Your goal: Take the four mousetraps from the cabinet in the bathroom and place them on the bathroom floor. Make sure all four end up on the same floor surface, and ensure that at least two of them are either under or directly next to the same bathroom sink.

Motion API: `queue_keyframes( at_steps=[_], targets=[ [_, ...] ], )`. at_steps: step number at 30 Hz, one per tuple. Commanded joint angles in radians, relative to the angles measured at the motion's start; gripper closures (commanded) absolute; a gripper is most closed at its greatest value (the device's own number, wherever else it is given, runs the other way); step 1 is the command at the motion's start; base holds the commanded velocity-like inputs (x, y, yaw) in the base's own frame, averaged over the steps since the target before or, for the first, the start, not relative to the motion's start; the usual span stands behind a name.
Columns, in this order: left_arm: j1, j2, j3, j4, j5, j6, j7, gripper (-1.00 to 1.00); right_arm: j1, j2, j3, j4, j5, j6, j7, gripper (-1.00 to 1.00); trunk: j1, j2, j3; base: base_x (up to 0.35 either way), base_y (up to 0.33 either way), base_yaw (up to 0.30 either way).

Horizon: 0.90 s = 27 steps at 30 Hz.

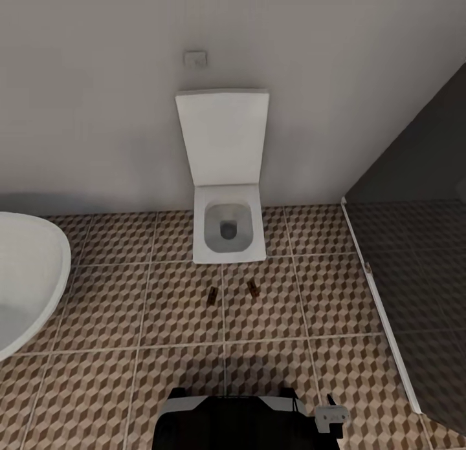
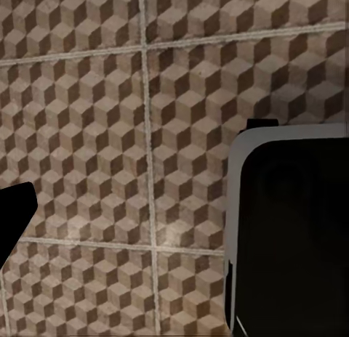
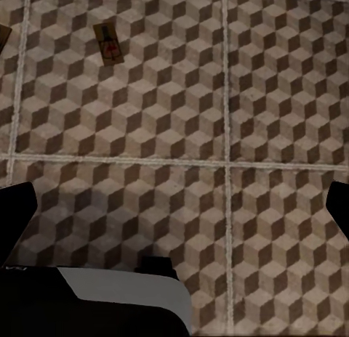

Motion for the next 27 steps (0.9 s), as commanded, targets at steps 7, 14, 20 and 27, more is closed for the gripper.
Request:
queue_keyframes(
  at_steps=[7, 14, 20, 27],
  targets=[
    [0.000, -0.008, -0.008, 0.012, 0.002, -0.001, 0.008, -1.00, 0.000, 0.000, 0.009, 0.001, -0.008, 0.002, -0.002, -1.00, 0.001, -0.001, 0.010, 0.000, 0.000, 0.000],
    [0.000, -0.009, -0.008, 0.014, 0.002, -0.001, 0.008, -1.00, 0.000, 0.001, 0.009, 0.001, -0.008, 0.003, -0.002, -1.00, 0.001, -0.001, 0.021, 0.000, 0.000, 0.000],
    [0.000, -0.010, -0.008, 0.014, 0.002, 0.000, 0.008, -1.00, 0.000, 0.001, 0.009, 0.001, -0.008, 0.003, -0.002, -1.00, 0.001, -0.001, 0.031, 0.000, 0.000, 0.000],
    [0.000, -0.010, -0.008, 0.014, 0.002, 0.001, 0.008, -1.00, 0.000, 0.001, 0.009, 0.001, -0.008, 0.003, -0.002, -1.00, 0.001, -0.001, 0.042, 0.000, 0.000, 0.000]
  ],
)
